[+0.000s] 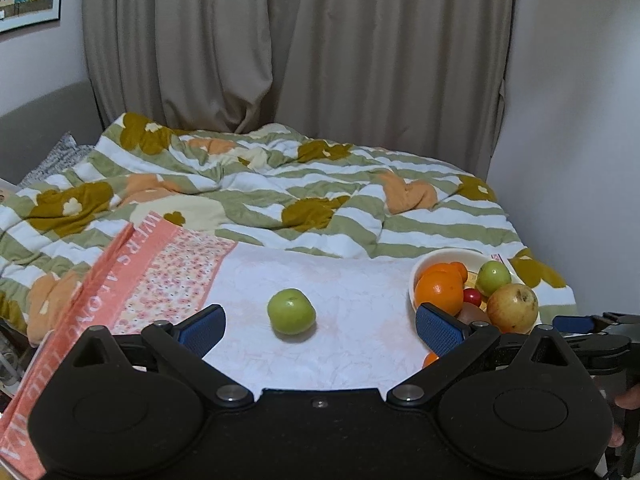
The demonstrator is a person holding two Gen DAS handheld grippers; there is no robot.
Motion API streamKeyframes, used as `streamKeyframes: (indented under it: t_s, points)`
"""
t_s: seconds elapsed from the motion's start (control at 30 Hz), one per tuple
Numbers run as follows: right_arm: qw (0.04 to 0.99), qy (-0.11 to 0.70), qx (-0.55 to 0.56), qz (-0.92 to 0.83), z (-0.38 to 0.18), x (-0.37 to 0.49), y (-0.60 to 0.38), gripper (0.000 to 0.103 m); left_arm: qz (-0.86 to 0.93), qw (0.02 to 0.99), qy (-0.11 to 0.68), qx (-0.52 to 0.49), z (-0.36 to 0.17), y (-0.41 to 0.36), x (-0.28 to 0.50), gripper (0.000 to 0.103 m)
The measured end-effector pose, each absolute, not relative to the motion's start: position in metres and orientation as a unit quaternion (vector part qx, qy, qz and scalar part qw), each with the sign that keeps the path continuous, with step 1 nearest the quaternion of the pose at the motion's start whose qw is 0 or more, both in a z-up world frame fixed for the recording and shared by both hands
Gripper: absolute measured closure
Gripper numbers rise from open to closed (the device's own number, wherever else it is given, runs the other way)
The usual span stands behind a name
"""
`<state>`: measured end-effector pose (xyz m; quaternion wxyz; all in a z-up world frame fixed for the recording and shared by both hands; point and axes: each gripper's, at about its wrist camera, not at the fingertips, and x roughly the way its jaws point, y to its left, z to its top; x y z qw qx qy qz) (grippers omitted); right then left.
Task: Organize fruits
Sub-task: 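Open the left tool to drop the orange while the right tool releases the tomato, then grasp the green apple with the left tool while the right tool grasps a mandarin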
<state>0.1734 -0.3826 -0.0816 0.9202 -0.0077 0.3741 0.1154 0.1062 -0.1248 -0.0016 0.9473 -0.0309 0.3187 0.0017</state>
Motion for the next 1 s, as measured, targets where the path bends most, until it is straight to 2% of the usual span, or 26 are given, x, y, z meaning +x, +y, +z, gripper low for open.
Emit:
streamKeyframes:
  t_s: [0.5,1.0]
  points:
    - [0.927,0.346,0.003,0.144,-0.042,0.159,-0.355,0.000,0.050,0.954,0.294,-0.020,0.027,-0.097,0.085,0.000]
    - [0.933,0.350,0.053,0.066,-0.023,0.153,-0.304,0.000,-0.015,0.949,0.315,0.023,0.017,-0.036,0.140,0.000]
